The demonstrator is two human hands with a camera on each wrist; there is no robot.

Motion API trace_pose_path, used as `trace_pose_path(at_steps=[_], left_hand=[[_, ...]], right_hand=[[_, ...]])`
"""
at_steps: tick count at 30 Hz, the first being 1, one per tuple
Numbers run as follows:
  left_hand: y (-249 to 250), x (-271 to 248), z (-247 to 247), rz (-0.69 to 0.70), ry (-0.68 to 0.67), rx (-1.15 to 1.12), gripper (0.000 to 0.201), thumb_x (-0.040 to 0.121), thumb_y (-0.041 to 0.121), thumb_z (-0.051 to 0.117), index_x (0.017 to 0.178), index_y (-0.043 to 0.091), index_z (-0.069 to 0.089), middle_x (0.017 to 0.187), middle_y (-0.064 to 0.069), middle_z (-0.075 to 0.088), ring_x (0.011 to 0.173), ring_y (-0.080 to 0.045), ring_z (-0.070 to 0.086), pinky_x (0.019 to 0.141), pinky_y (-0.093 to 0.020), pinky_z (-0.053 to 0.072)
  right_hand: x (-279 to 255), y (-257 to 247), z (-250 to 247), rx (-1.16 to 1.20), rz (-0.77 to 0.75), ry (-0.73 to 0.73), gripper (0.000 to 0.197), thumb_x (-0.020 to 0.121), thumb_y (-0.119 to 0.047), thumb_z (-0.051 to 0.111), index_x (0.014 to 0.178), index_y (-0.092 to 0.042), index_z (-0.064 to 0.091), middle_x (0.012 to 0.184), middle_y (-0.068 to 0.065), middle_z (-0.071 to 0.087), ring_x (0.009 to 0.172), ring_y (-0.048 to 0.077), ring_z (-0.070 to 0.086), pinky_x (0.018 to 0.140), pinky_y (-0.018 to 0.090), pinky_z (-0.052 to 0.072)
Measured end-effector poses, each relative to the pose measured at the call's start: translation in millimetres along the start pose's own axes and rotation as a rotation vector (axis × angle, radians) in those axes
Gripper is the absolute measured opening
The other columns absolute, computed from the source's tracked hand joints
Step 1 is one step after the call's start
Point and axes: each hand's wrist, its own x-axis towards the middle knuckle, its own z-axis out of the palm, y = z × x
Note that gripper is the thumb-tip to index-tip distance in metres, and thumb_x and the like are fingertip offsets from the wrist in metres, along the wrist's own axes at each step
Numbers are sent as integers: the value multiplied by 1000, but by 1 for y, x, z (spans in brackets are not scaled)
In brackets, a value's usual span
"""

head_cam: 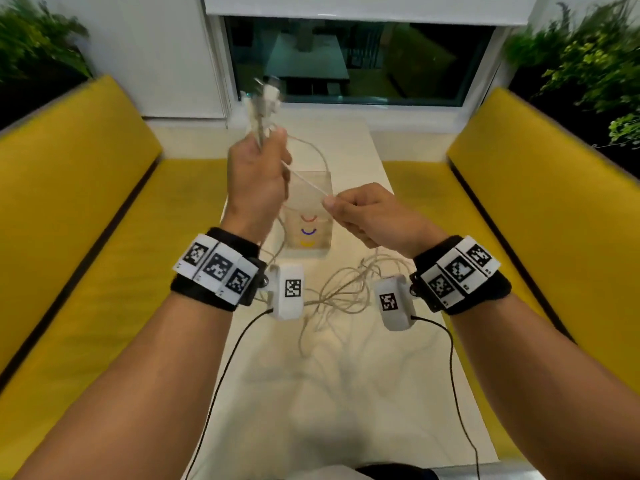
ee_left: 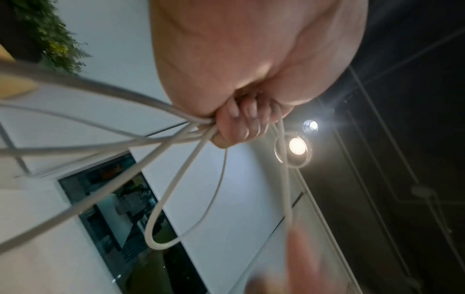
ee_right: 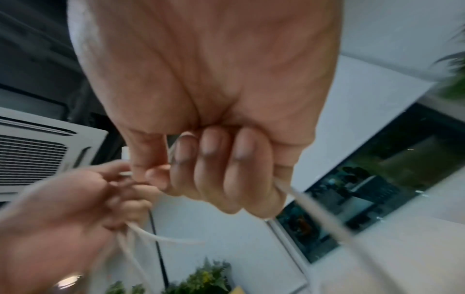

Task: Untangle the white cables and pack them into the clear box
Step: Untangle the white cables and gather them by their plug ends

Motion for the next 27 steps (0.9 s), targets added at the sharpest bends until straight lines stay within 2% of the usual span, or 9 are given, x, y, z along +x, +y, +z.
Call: trace_pose_path(at_steps=[4,9,11,14,18,20,22,25,27], left_hand=[[31,15,-17,31,44,-190,31,103,24,50,73,20,42,57,4,37,46,-11,31,45,-26,24],[46,20,-22,28,63,-276,31,103,23,50,73,21,42,57,4,36,47,-11,30,48,-28,21],[41,22,-21,-24,48,-245,30,102,25,53,74,20,44,57,5,39,46,-10,33,46,-26,23],[18,14,-10,-94,-66,-62,31,100,35,59,76,20,46,59,2,42,47,-12,36,45,-27,30],[-14,-2,6,-164,-151,103,37,98,37,63,74,21,39,55,4,37,42,-12,34,42,-24,32],[-27,-6,8,-211,-150,107,41,99,33,63,70,21,37,50,7,38,39,-10,33,40,-22,32],[-36,-7,9,-288,-159,85,38,100,31,60,69,19,41,52,4,43,40,-12,34,41,-22,30],[-43,-11,8,-385,-196,21,37,101,34,58,70,18,45,60,0,39,42,-12,30,43,-23,25],[-44,-15,7,-400,-249,-12,40,99,38,60,69,18,44,60,0,32,44,-13,26,44,-23,22]], right_hand=[[-9,54,-9,78,177,58,54,93,-47,67,56,-25,33,54,-2,26,48,16,18,47,26,17],[-22,107,-2,131,321,124,57,90,-52,68,58,-26,29,57,0,22,51,17,15,47,26,18],[-25,120,2,129,369,141,55,90,-50,68,58,-25,31,57,0,25,50,17,18,47,26,20],[-24,130,4,106,414,194,45,92,-41,69,63,-19,42,58,-1,35,50,15,27,47,28,24],[-19,131,2,122,443,251,33,92,-31,70,73,-13,51,58,-1,40,46,13,31,44,28,26],[-17,130,2,118,441,252,29,92,-31,70,75,-13,55,61,0,45,47,13,35,44,27,29],[-17,126,4,129,405,252,22,91,-28,70,78,-12,60,66,2,51,50,14,40,46,29,33],[-18,109,9,165,280,223,8,91,-23,71,96,-17,68,83,1,63,65,14,56,53,33,41],[-18,92,13,184,203,173,22,91,-28,72,113,-27,68,104,-5,68,82,11,65,65,31,47]])
